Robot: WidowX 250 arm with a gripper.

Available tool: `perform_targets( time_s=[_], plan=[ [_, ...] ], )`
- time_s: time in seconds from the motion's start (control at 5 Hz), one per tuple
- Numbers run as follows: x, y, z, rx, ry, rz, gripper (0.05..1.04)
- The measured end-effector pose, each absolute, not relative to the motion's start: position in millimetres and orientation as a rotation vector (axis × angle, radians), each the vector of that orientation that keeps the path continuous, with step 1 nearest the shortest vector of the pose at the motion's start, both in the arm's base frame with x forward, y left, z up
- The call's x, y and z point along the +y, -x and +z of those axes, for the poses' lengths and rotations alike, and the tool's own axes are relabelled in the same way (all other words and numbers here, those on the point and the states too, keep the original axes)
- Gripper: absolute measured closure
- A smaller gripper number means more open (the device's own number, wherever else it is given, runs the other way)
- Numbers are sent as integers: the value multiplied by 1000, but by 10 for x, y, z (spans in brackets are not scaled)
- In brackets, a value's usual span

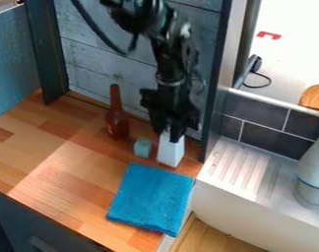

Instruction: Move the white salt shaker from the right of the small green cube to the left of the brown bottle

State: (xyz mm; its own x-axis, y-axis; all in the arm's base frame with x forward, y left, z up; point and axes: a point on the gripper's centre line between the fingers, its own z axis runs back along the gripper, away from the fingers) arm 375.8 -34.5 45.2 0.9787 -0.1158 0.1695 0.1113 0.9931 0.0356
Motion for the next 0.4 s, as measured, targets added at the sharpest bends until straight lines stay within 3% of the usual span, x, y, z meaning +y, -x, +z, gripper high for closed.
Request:
perform_targets(
  time_s=[0.2,0.4],
  plan=[
    [-285,-3626,1083,-279,24,-81,586],
    [-44,-3261,1647,-330,21,3,586]
  ],
)
